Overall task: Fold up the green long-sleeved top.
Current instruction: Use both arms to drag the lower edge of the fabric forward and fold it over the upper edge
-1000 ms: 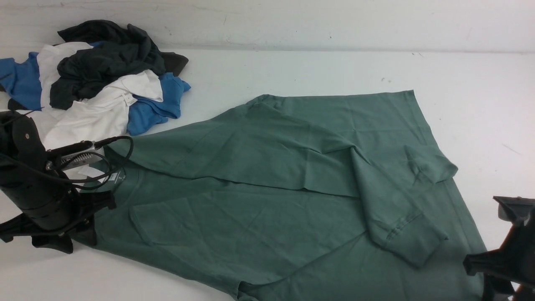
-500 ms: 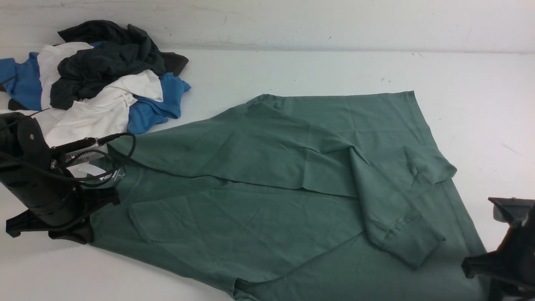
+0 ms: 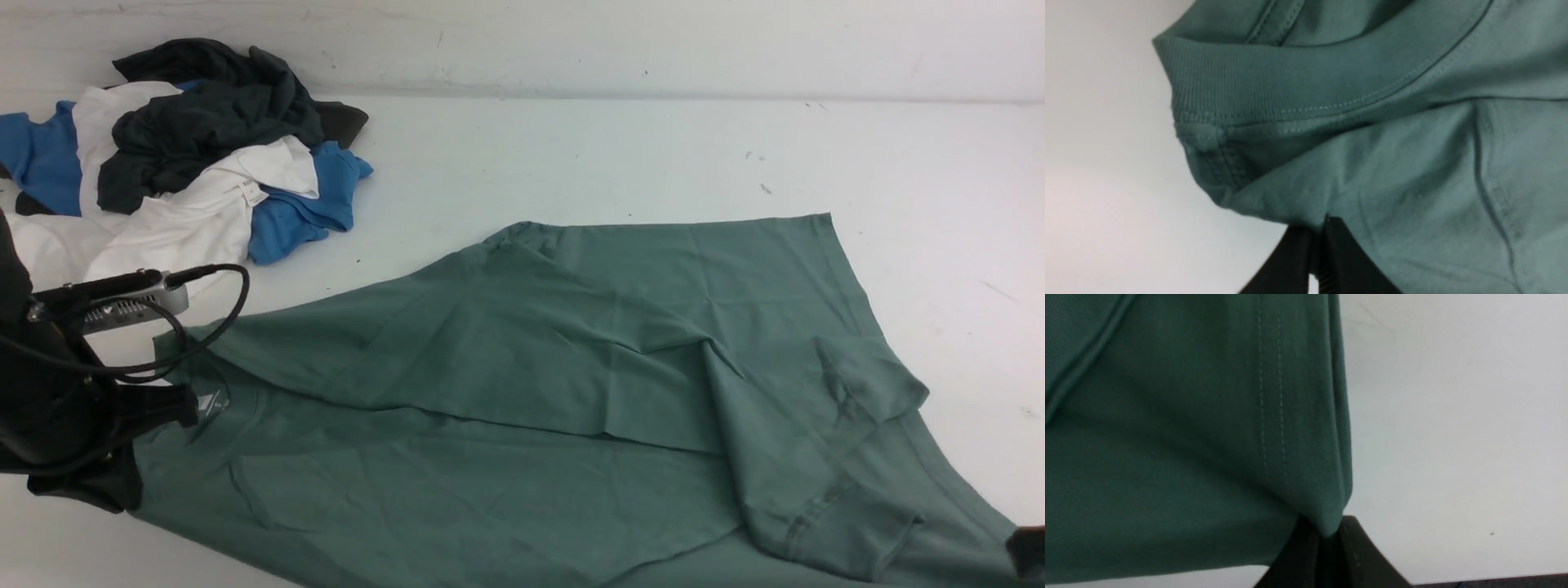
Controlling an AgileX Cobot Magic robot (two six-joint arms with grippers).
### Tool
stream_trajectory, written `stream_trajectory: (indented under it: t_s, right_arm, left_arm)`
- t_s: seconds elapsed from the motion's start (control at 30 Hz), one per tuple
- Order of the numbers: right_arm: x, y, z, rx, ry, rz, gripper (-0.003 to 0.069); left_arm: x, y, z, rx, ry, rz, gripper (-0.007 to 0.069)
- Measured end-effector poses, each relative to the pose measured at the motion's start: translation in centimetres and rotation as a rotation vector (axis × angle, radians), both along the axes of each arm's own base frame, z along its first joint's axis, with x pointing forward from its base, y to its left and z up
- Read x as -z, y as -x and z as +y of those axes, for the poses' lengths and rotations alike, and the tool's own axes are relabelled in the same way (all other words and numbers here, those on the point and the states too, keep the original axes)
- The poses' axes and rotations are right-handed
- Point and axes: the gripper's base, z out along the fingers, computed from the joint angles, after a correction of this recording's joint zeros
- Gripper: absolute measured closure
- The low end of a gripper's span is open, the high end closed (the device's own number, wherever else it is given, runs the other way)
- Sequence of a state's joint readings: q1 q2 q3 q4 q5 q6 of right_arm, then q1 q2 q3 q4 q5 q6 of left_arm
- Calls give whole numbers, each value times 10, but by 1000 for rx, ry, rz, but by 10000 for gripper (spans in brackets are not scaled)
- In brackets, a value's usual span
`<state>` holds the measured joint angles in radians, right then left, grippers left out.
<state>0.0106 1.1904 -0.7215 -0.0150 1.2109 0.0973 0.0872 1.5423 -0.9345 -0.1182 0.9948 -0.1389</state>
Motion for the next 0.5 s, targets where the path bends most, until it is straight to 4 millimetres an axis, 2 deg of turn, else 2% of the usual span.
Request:
stream_trajectory:
  t_s: [0.07,0.13,0.17,0.27,0.3,0.33,0.47,0.5]
  right_arm:
    - [-8,3,-1,-7,13,-36,637]
    - [-34,1,-6,-18,64,-138,637]
    - [-37,0,-6,-18,67,-150,637]
    - [-69,-19,-7,-16,83,-251,637]
    - [-75,-28,-7,-14,79,-262,637]
    - [-78,-29,-7,-13,79,-270,637]
    - [-103,-85,-5,-7,66,-317,637]
    - [-102,-96,-5,-7,61,-313,637]
  left_arm:
    - [-5,3,-1,2,12,-3,618]
    - [-23,6,-5,11,41,-71,618]
    - [-25,6,-5,10,43,-77,618]
    - [-51,-3,-7,4,62,-177,618]
    - [-55,-5,-7,0,63,-194,618]
    - [-56,-6,-7,-1,64,-198,618]
    - [-69,-28,-5,-17,66,-243,618]
    - [-69,-34,-4,-20,66,-248,618]
